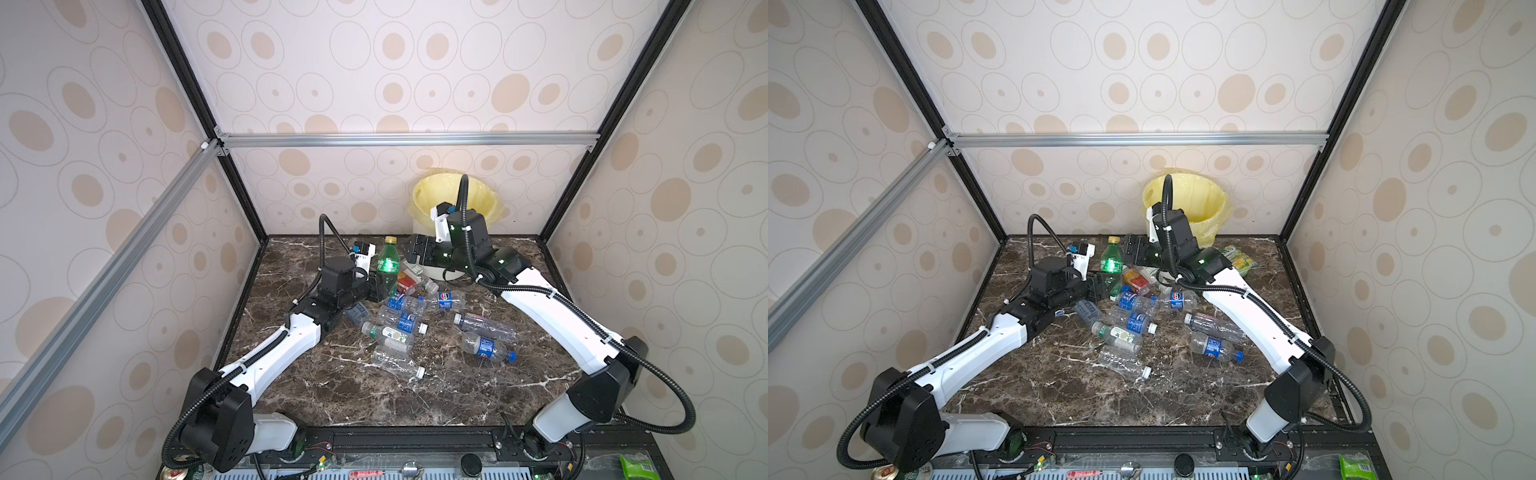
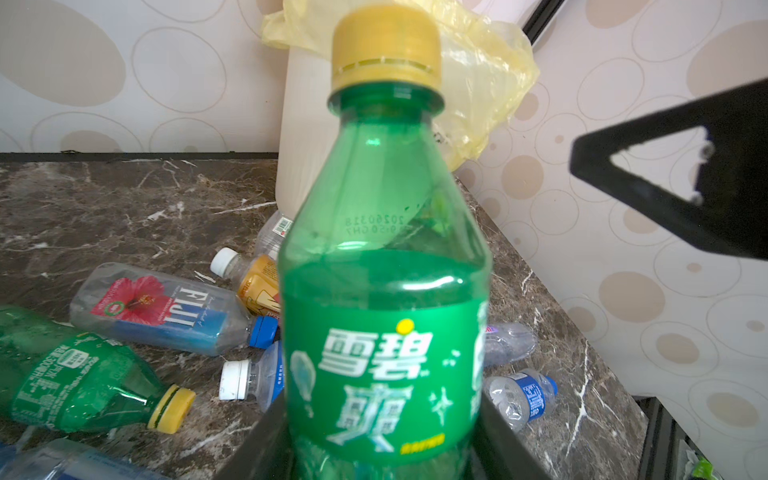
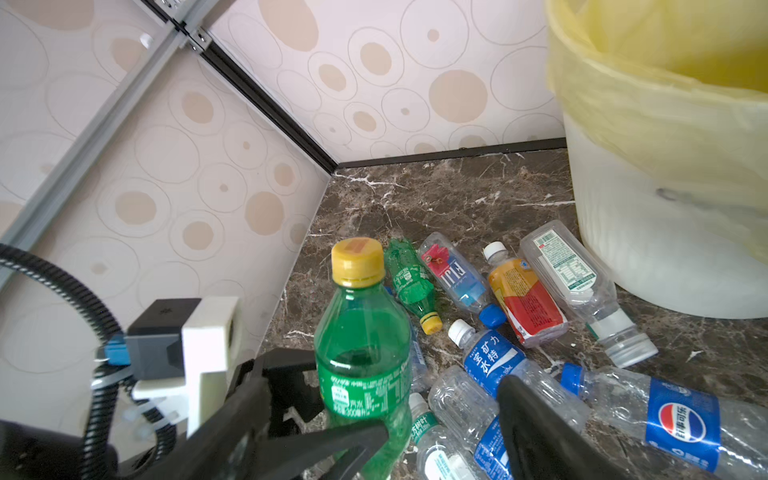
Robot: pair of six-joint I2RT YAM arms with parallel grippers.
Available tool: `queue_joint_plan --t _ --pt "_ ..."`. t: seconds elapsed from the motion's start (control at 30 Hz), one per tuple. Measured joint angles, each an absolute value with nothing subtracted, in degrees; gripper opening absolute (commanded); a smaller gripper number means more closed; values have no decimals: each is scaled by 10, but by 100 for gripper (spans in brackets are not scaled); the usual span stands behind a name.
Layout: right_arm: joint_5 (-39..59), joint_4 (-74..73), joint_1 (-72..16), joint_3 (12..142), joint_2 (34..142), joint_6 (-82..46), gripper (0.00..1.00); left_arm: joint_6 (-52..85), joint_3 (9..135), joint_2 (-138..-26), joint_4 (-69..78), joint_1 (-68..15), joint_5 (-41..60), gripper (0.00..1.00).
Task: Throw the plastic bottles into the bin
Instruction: 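Grasp and lift the green soda bottle with the left gripper toward the right gripper, then close the right gripper on the soda bottle's yellow cap, open the left gripper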
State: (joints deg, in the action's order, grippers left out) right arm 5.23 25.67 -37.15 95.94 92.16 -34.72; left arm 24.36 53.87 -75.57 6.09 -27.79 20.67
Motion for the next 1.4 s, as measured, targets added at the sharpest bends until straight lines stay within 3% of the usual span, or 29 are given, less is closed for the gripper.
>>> queue_joint_plan --t 0.2,0.57,1.0,1.17,1.4 --pt "67 239 -371 959 955 -354 73 241 534 -752 73 -297 218 55" --pt "78 240 -371 993 978 -355 42 240 529 -744 81 -309 224 57" --pt "82 254 -372 1017 1001 -346 21 246 520 -738 84 -310 214 59" --pt "81 258 -372 1022 1002 -343 13 246 520 -738 86 -310 215 66" --pt "63 258 -371 1022 1002 -334 9 246 520 -738 89 -317 220 78"
